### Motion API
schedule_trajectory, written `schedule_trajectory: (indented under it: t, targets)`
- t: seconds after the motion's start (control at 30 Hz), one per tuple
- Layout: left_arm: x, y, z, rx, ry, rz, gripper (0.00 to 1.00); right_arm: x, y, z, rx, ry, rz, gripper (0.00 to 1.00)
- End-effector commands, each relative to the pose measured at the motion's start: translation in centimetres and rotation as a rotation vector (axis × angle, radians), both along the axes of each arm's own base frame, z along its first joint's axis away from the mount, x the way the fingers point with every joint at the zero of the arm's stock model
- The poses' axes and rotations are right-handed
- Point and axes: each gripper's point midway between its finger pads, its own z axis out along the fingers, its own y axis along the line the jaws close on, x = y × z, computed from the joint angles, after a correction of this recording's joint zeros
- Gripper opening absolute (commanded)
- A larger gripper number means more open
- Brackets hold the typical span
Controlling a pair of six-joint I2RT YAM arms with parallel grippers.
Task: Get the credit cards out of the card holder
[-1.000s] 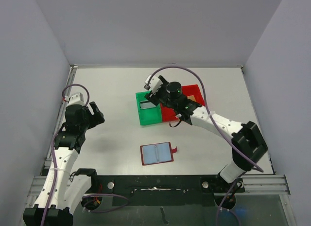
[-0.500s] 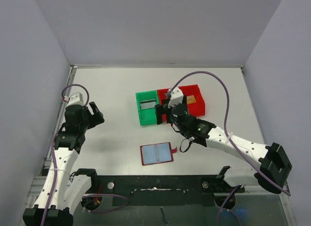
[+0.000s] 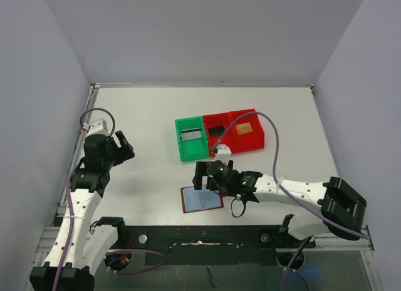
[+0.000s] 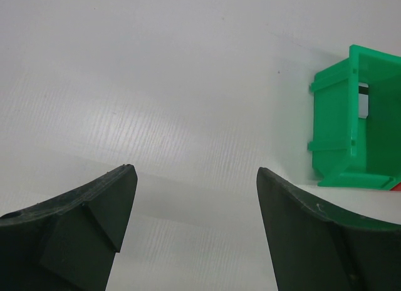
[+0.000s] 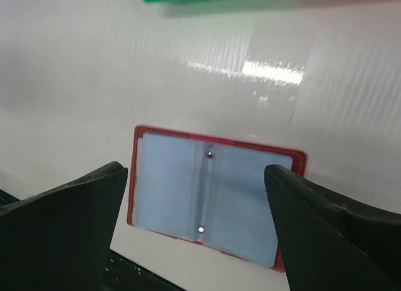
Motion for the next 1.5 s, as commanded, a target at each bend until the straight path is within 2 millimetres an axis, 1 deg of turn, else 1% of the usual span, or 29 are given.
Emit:
schedule_trajectory:
  t: [0.0, 0.13, 0.2, 0.27, 0.33, 0.5, 0.6, 0.73, 0.9, 1.0, 1.1, 1.2, 1.3, 1.37, 1.47]
  targets:
    - [1.0, 0.4, 1.5, 0.011, -0.064, 0.01, 0.77, -1.3, 3.8, 0.3, -0.011, 0.025, -0.015, 0.93]
    - [1.0, 0.4, 1.4, 0.009, -0.061, 0.007, 0.77, -2.2, 5.0, -1.4, -0.113, 0.057, 0.014, 0.84]
    - [1.0, 0.4, 1.5, 0.01, -0.063, 0.009, 0.77, -2.4, 5.5, -1.8, -0.121, 0.071, 0.035, 0.79]
    - [1.0, 0.5, 1.5, 0.011, -0.066, 0.012, 0.76, -2.8, 6.1, -2.2, -0.119, 0.085, 0.059, 0.77]
    - [0.9, 0.5, 1.6, 0.011, -0.067, 0.013, 0.77, -3.0, 6.3, -2.5, -0.127, 0.098, 0.065, 0.76]
    - [1.0, 0.4, 1.5, 0.009, -0.064, 0.01, 0.77, -3.2, 6.1, -3.5, -0.179, 0.129, 0.051, 0.76]
    - [1.0, 0.4, 1.4, 0.009, -0.06, 0.009, 0.77, -3.4, 6.3, -4.0, -0.194, 0.141, 0.062, 0.74]
    - [1.0, 0.5, 1.4, 0.01, -0.06, 0.012, 0.77, -3.5, 6.8, -4.2, -0.202, 0.148, 0.08, 0.71]
    - [1.0, 0.4, 1.3, 0.009, -0.059, 0.009, 0.77, -3.4, 7.4, -4.4, -0.221, 0.152, 0.094, 0.71]
    - [1.0, 0.5, 1.2, 0.011, -0.055, 0.012, 0.77, -3.3, 7.2, -5.1, -0.266, 0.167, 0.085, 0.71]
    - [1.0, 0.6, 1.3, 0.014, -0.056, 0.016, 0.77, -3.7, 7.0, -6.4, -0.299, 0.206, 0.082, 0.69]
    - [1.0, 0.6, 1.3, 0.012, -0.056, 0.016, 0.77, -4.0, 6.1, -7.7, -0.348, 0.239, 0.063, 0.63]
    - [1.1, 0.5, 1.2, 0.011, -0.052, 0.012, 0.77, -4.1, 5.1, -8.6, -0.387, 0.263, 0.038, 0.61]
    - [1.1, 0.4, 1.2, 0.01, -0.051, 0.008, 0.77, -4.1, 5.0, -8.9, -0.382, 0.27, 0.043, 0.57]
    - [1.1, 0.4, 1.1, 0.009, -0.048, 0.008, 0.77, -4.1, 5.6, -8.5, -0.326, 0.253, 0.075, 0.48]
